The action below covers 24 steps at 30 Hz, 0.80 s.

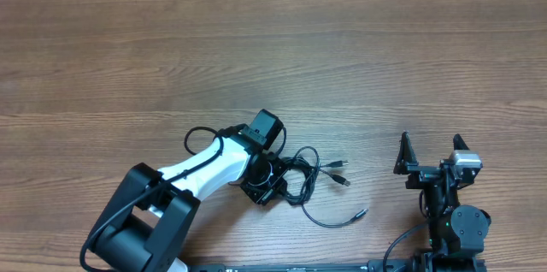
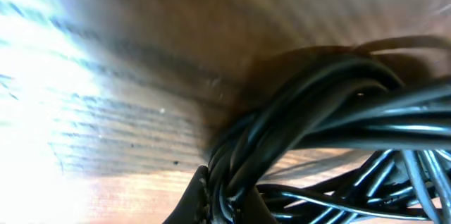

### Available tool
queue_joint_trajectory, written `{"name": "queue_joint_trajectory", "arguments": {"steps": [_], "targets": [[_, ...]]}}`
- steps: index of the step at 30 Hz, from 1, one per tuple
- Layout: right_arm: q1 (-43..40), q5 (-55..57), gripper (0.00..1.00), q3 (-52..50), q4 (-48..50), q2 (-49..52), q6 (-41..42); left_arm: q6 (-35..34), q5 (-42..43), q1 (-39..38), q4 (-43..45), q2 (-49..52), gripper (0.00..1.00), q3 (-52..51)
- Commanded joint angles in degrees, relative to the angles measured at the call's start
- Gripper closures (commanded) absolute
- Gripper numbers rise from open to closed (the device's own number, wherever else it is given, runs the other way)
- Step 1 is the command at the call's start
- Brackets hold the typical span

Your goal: Untangle cables

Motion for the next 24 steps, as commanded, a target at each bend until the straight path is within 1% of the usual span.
{"name": "queue_joint_trajectory", "arguments": {"steps": [1, 2, 3, 4, 6, 7, 8, 12, 15, 16, 18, 19, 21, 24], "targets": [[-0.3, -0.3, 0.0, -0.6, 0.3, -0.6, -0.5, 1.6, 4.4, -1.2, 0.1, 2.4, 0.96, -2.2], [-0.3, -0.3, 0.0, -0.6, 0.3, -0.6, -0.5, 2.6, 4.4, -1.2, 0.5, 2.4, 0.87, -2.2], [-0.3, -0.3, 0.0, -0.6, 0.4, -0.6, -0.5, 3.4, 4.4, -1.2, 1.1, 2.4, 0.74, -2.2], [-0.3, -0.3, 0.0, -0.6, 0.4, -0.6, -0.5, 4.1, 4.4, -1.1, 1.5, 2.4, 0.65, -2.2], [-0.3, -0.3, 0.0, -0.6, 0.4, -0.6, -0.5, 7.5, 4.4, -1.1, 2.5, 2.4, 0.52, -2.2], [-0.3, -0.3, 0.0, -0.6, 0.3, -0.6, -0.5, 9.7, 4.4, -1.1, 2.8, 2.4, 0.43, -2.2], [-0.3, -0.3, 0.0, -0.6, 0.4, -0.6, -0.5, 11.6, 4.5, -1.1, 3.0, 2.4, 0.36, -2.2], [-0.3, -0.3, 0.0, -0.6, 0.4, -0.6, -0.5, 17.8, 4.5, -0.8, 3.6, 2.4, 0.24, -2.1], [-0.3, -0.3, 0.0, -0.6, 0.3, -0.6, -0.5, 21.7, 4.5, 0.0, 3.5, 2.4, 0.2, -1.5], [-0.3, -0.3, 0.0, -0.6, 0.3, -0.6, -0.5, 23.0, 4.5, 0.5, 3.0, 2.3, 0.12, -1.0], [-0.3, -0.3, 0.0, -0.6, 0.3, -0.6, -0.5, 25.0, 4.1, 1.6, 0.2, 2.3, 0.02, 0.9], [-0.3, -0.3, 0.0, -0.6, 0.4, -0.6, -0.5, 26.1, 3.7, 2.1, -1.5, 2.3, 0.0, 2.1], [-0.3, -0.3, 0.0, -0.6, 0.3, -0.6, -0.5, 28.9, 1.0, 3.0, -6.9, 2.3, 0.0, 5.7], [-0.3, -0.3, 0.0, -0.6, 0.4, -0.6, -0.5, 31.6, -6.9, 3.4, -16.9, 2.3, 0.01, 12.8]]}}
